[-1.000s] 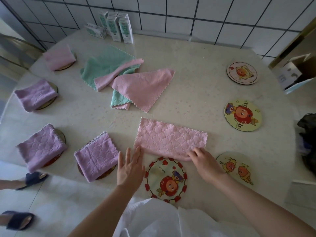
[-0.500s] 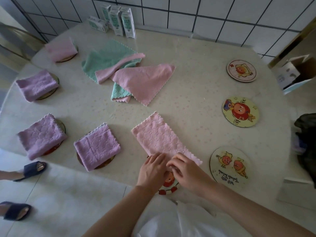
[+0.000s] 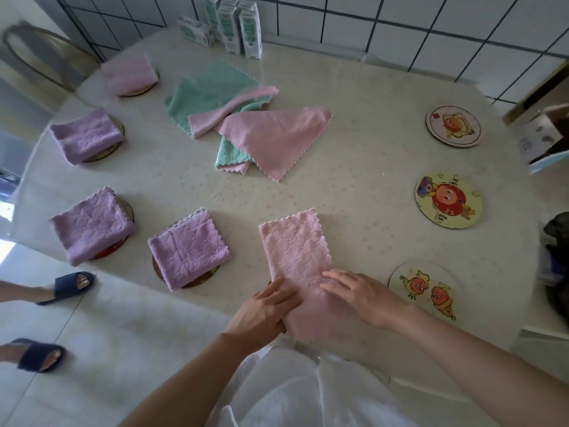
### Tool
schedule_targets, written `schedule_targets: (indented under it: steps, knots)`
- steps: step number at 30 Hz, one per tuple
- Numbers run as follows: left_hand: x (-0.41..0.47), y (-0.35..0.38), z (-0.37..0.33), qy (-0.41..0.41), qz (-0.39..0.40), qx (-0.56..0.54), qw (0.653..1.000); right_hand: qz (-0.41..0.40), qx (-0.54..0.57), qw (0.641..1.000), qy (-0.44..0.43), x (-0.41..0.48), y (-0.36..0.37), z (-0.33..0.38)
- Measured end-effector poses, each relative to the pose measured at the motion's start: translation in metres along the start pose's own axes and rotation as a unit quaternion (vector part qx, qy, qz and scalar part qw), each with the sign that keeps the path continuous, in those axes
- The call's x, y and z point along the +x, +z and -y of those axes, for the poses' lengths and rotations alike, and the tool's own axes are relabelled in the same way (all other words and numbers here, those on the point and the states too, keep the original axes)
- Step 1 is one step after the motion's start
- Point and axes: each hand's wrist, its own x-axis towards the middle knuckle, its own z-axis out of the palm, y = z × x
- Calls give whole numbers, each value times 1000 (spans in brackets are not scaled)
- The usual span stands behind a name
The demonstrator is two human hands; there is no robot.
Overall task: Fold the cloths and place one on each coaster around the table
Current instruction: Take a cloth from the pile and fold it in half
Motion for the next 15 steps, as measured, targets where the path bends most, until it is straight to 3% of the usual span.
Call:
schedule_targets:
  steps: [3,7,9,13,15]
  knots:
    - [2,-4,-4,-32,-9,-27,999,-9,1,1000,-9,-3,9,-10]
    - [10,-18,-6,-81,-34,-72,994,-10,131,991,27,4,3,-14]
    - [17,-26,-4,-118,-25,-100,988,9,143,989,29,6,0,-17]
    - [35,-41,5,-245,33,-150,957,26,148,988,35,15,-4,-21]
    - [45,-46,11,-297,47,-189,935,18,217,972,86,25,-10,-19]
